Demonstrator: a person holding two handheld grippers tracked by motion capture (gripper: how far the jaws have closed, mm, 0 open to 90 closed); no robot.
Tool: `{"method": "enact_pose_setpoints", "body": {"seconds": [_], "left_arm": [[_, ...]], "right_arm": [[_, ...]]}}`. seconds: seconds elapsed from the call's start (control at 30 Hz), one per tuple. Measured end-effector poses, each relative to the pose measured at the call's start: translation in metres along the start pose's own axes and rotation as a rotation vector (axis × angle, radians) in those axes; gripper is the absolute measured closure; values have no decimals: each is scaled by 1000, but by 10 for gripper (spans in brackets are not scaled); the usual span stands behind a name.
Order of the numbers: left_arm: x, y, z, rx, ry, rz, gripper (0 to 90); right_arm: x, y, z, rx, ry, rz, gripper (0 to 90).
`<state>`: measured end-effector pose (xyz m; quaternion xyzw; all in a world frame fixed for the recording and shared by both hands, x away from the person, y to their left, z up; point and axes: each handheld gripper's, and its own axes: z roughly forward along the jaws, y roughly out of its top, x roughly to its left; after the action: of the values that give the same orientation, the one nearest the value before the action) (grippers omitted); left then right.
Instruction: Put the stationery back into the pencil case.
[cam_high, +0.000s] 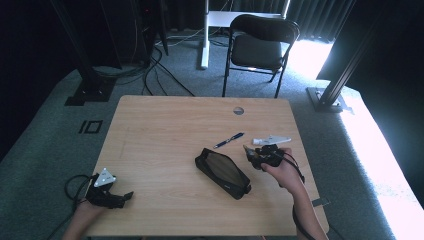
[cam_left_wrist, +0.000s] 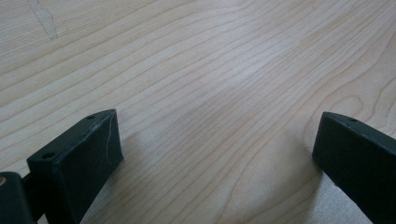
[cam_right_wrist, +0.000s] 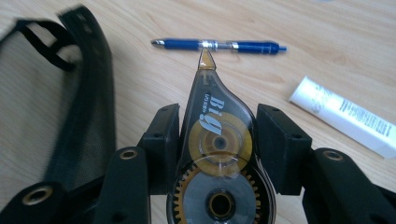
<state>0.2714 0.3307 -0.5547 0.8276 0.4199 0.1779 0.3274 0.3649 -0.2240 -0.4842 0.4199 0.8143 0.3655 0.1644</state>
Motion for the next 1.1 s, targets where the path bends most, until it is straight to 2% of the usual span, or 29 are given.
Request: {"method": "enact_pose_setpoints", "body": {"seconds": [0.33, 0.57, 0.83, 1.1], "left_arm": [[0, 0, 0, 0, 0, 0, 16], [0, 0, 0, 0, 0, 1, 16], [0, 0, 0, 0, 0, 1, 16], [0, 0, 0, 0, 0, 1, 16]], "right_arm": [[20, 18, -14, -31, 34, -36, 509], [38, 33, -21, -46, 60, -79, 509], [61, 42, -18, -41, 98, -129, 509], [77, 46, -9, -6, 128, -158, 509]]}}
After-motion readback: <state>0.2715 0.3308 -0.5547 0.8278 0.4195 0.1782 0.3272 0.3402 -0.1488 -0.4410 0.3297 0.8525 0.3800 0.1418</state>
